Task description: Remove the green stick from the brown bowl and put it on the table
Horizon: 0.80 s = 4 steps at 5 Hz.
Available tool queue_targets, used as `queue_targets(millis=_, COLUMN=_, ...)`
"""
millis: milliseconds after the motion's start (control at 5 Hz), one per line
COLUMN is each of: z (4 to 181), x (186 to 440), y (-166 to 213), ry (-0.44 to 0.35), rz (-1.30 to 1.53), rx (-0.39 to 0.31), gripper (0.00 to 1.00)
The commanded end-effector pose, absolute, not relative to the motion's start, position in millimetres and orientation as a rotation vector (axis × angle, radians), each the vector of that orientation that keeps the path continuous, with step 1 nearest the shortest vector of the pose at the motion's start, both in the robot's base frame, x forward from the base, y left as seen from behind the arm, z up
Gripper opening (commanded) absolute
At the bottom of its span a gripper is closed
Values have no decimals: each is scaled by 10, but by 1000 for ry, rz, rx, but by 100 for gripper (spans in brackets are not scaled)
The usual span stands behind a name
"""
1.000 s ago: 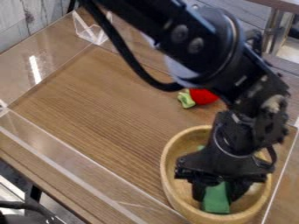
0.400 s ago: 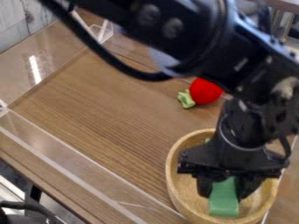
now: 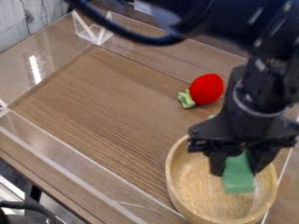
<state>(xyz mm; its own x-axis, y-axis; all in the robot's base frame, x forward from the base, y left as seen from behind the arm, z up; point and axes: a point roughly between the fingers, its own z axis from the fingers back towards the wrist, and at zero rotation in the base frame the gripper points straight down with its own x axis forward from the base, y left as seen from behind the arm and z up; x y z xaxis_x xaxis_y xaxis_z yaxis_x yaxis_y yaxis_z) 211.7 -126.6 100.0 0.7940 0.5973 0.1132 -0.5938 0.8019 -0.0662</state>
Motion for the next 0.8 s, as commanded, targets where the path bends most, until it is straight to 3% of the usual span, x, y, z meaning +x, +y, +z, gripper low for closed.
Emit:
queue_targets(millis=0, z=1211, x=2235, y=-1145, ry=-182, rz=644, rx=-88, gripper=0)
queue_targets(millis=200, z=1296, x=2271, y=-926, ry=-197, rz=673, rx=-107, gripper=0)
queue_targets(millis=600, z=1202, x=2315, y=-687, ry=-202, rz=809, rx=-125, gripper=0)
